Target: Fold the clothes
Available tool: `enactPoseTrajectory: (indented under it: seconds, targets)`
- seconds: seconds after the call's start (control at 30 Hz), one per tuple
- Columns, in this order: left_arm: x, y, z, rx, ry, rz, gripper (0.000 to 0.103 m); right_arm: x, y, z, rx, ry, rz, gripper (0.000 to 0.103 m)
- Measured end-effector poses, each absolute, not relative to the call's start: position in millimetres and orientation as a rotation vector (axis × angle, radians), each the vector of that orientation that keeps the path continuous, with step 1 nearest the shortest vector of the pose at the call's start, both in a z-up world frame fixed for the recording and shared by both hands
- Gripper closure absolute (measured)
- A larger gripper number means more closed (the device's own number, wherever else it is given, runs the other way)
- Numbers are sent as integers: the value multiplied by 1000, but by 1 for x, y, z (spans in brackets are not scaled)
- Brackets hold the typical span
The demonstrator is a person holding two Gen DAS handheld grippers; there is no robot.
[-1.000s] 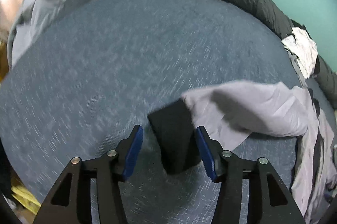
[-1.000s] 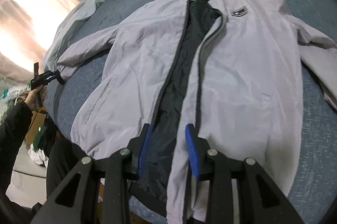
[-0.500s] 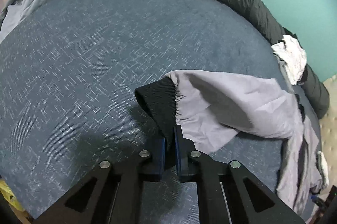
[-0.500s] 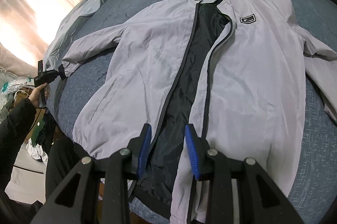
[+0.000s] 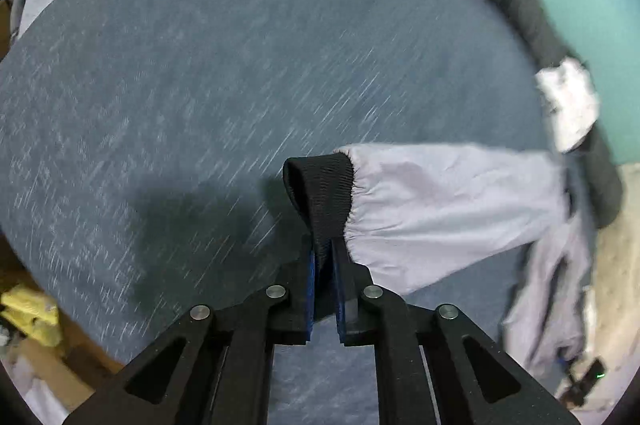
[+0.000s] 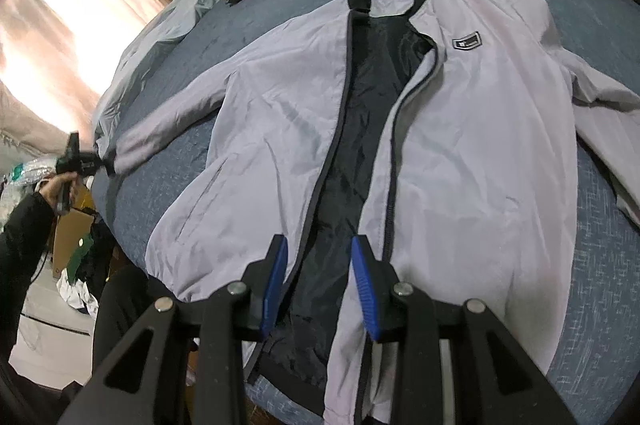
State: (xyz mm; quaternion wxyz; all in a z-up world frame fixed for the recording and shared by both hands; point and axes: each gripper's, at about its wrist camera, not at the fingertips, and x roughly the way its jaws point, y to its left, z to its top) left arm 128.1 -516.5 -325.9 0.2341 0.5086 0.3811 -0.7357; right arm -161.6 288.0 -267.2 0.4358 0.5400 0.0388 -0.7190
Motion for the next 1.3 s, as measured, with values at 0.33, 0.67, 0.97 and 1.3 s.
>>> enactPoseTrajectory:
  seconds: [0.33,0.67,0.97,1.3]
  targets:
    - [122,-505,-279,1142,915,-2012,57,-193,312,-260,1345,71,-1855,70]
    - [-5,-419,-251,1250,801,-2364,57,-246,304,-257,1318,113,-1923,63]
    - [-156,-329,-269,1443,628,-2591,54,-342,282,-250,1274,129,-1976,52]
    - [-301,-267,-293,1522,447,-2703,46,-450,221,-268,1243,282,-1977,43]
